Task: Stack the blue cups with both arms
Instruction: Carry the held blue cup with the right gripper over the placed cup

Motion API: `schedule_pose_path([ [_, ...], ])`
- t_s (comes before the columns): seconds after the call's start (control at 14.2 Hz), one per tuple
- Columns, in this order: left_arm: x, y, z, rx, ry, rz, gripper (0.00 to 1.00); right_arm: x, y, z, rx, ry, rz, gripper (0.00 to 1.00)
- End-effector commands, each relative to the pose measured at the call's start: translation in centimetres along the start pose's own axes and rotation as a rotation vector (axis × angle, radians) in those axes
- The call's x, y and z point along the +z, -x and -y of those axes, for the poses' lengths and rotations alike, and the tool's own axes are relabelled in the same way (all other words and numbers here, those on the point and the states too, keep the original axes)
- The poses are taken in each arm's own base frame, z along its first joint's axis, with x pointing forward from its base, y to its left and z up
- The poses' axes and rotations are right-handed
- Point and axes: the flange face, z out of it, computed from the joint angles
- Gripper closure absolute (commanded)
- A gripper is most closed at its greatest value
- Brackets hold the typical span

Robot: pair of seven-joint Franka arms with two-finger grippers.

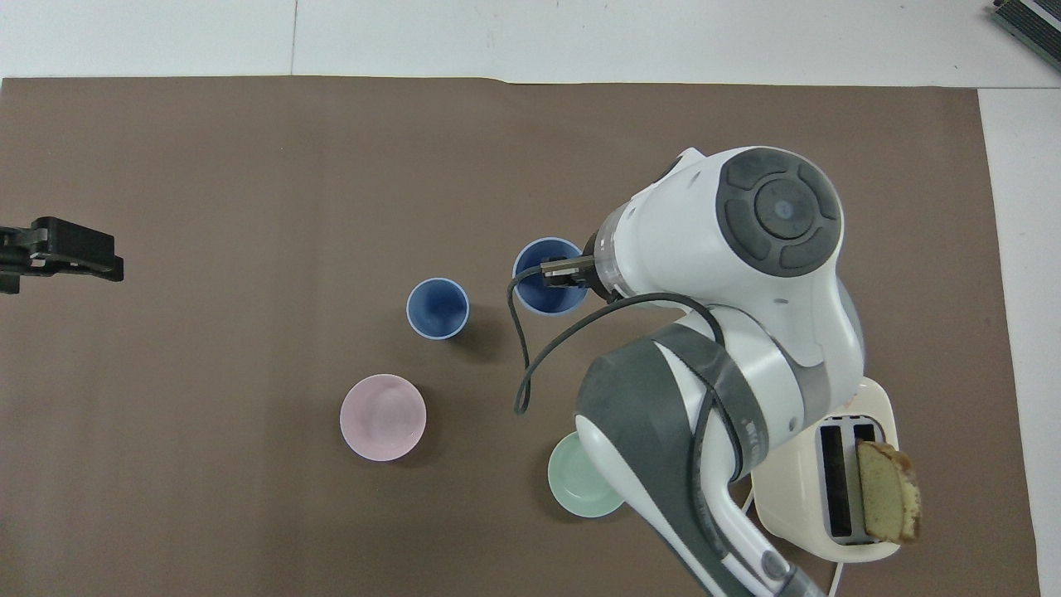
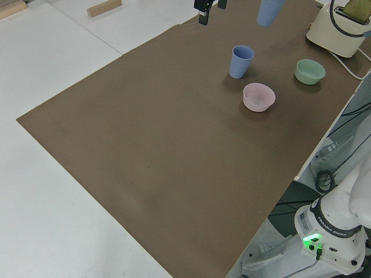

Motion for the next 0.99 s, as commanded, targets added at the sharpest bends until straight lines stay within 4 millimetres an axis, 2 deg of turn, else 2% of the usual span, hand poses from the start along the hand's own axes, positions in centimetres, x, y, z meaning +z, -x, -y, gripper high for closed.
schedule_pose_path([
  [0.0,-0.5,0.5,0.2,0.009,-0.011,0.001,0.00,-0.4,0.1,3.7,0.027,-0.010,0.001,1.00],
  [0.14,-0.5,0.5,0.2,0.009,-0.012,0.001,0.00,0.2,-0.3,5.5,0.038,-0.021,-0.004,1.00],
  [0.28,-0.5,0.5,0.2,0.009,-0.012,0.000,0.00,2.6,0.0,8.7,0.048,-0.006,0.000,1.00],
  [0.56,-0.5,0.5,0.2,0.009,-0.010,0.000,0.00,3.4,-0.8,9.6,0.051,-0.007,-0.024,1.00],
  [0.71,-0.5,0.5,0.2,0.009,-0.011,0.000,0.00,4.9,-0.5,10.7,0.048,-0.008,-0.026,1.00],
  [0.92,-0.5,0.5,0.2,0.009,-0.011,0.001,0.00,6.3,-0.7,10.9,0.048,0.011,-0.043,1.00],
])
